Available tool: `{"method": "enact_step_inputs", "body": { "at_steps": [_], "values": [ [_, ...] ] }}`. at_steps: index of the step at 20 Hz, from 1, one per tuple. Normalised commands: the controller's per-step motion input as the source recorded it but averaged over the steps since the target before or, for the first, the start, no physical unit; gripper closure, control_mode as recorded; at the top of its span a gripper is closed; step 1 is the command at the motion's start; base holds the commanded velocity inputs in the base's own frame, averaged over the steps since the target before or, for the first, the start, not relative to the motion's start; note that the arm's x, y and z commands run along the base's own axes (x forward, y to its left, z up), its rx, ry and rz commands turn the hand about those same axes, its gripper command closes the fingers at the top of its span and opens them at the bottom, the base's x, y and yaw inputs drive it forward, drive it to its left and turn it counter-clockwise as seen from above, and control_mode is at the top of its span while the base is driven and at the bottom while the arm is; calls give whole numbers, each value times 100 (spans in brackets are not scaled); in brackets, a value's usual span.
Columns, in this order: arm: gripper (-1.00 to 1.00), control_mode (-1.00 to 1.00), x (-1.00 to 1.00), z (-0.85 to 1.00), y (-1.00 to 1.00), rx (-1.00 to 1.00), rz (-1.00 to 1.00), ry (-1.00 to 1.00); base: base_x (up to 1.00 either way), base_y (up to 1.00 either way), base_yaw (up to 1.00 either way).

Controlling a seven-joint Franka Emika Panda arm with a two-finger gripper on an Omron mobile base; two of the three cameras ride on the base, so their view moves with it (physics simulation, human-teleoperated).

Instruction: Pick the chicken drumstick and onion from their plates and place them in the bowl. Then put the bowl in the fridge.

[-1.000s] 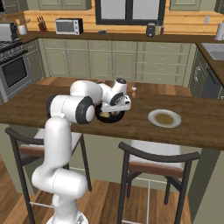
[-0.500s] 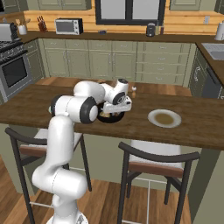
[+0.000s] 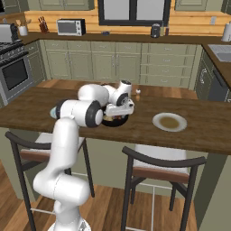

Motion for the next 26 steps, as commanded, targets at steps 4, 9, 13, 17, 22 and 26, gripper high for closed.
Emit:
{"method": "enact_step_inputs", "body": {
  "at_steps": [4, 9, 13, 17, 22, 26],
  "values": [
    [-100, -100, 11, 0, 1, 0, 5, 8, 0, 0, 0],
    [-100, -100, 0, 24, 0, 0, 1, 4, 0, 0, 0],
    [-100, -100, 0, 26, 0, 1, 0, 3, 0, 0, 0],
    [-100, -100, -38, 29, 9, 4, 0, 3, 0, 0, 0],
    [-100, -100, -53, 12, 65, -2, 12, 3, 0, 0, 0],
    [-100, -100, -44, -1, 70, -13, 21, 1, 0, 0, 0]
  ]
}}
